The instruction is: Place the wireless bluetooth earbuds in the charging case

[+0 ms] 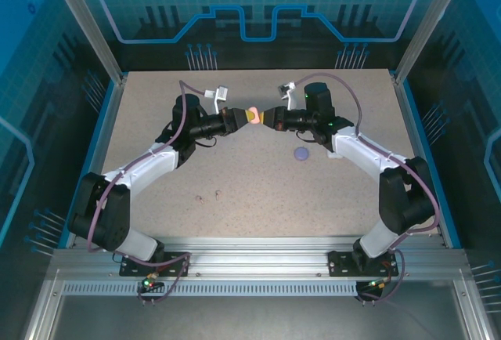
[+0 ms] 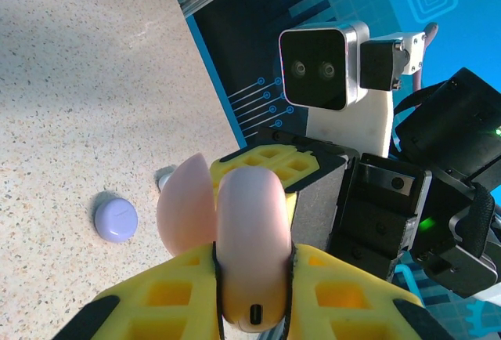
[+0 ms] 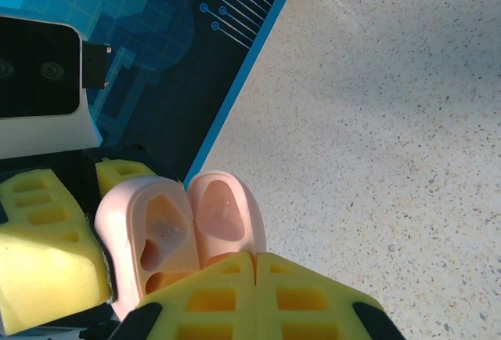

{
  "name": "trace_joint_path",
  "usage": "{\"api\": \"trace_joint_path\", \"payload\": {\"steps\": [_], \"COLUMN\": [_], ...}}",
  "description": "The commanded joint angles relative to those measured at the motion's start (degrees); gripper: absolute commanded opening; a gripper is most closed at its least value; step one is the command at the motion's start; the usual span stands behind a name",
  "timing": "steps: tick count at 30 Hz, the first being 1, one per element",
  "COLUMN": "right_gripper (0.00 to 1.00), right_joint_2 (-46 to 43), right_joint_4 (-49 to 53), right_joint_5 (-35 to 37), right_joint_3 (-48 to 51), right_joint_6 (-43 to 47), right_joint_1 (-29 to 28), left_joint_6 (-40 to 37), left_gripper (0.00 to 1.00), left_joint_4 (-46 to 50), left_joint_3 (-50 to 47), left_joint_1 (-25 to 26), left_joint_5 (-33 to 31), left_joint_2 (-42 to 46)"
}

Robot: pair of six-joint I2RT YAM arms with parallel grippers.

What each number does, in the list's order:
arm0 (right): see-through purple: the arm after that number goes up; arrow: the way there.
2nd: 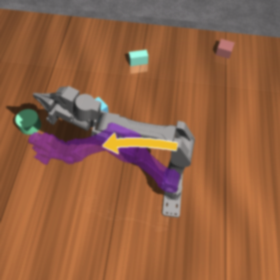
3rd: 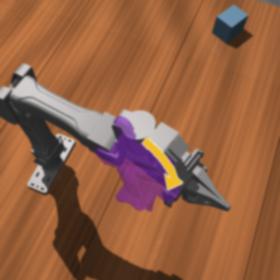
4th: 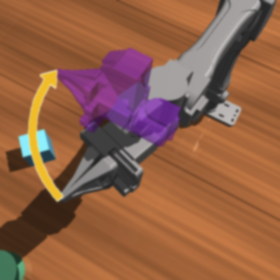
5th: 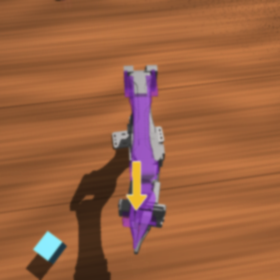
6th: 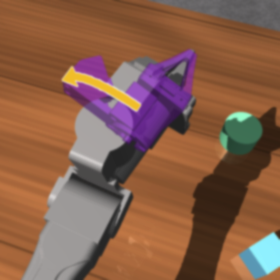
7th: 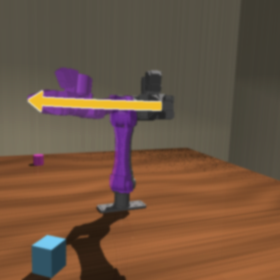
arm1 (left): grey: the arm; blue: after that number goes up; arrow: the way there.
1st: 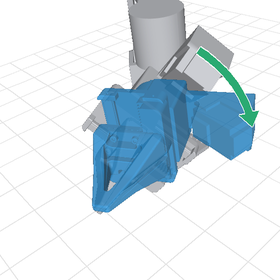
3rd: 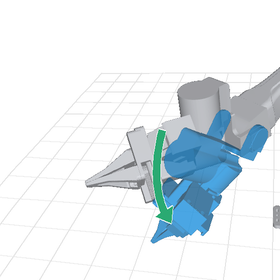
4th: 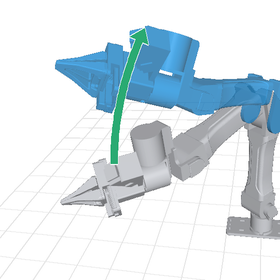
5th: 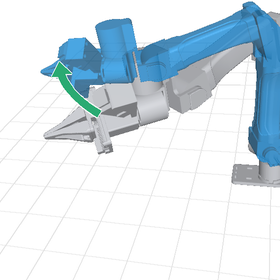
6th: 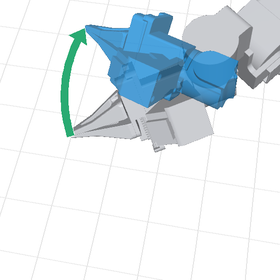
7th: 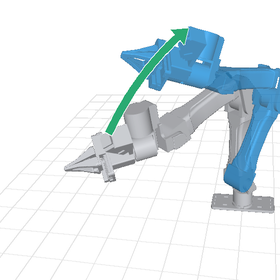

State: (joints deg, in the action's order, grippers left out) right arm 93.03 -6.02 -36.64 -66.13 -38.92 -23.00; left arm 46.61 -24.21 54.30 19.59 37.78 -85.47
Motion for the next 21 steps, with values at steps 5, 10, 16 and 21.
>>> {"api": "trace_joint_path", "payload": {"steps": [5, 10, 16, 21], "right_gripper": [0.0, 0.0, 0.0, 0.0], "right_joint_2": [-0.2, -1.7, -3.1, -3.7], "right_joint_4": [4.0, 11.0, 20.3, 26.6], "right_joint_5": [0.8, 6.5, 14.8, 19.6], "right_joint_3": [-2.1, -4.0, -6.6, -9.0], "right_joint_6": [2.4, 4.9, 9.8, 15.7], "right_joint_1": [-1.0, -0.8, -0.8, -1.0], "left_joint_6": [0.7, 0.7, 0.0, -2.6], "left_gripper": [0.0, 0.2, 0.72, 0.99], "left_joint_4": [-1.9, -1.2, 0.6, 6.2], "left_joint_3": [2.5, 2.1, 1.4, 1.3], "left_joint_1": [0.7, 0.6, 0.3, -1.2], "left_joint_5": [2.3, 0.8, -1.2, -2.7], "left_joint_2": [0.2, 0.3, 1.6, 3.9]}}
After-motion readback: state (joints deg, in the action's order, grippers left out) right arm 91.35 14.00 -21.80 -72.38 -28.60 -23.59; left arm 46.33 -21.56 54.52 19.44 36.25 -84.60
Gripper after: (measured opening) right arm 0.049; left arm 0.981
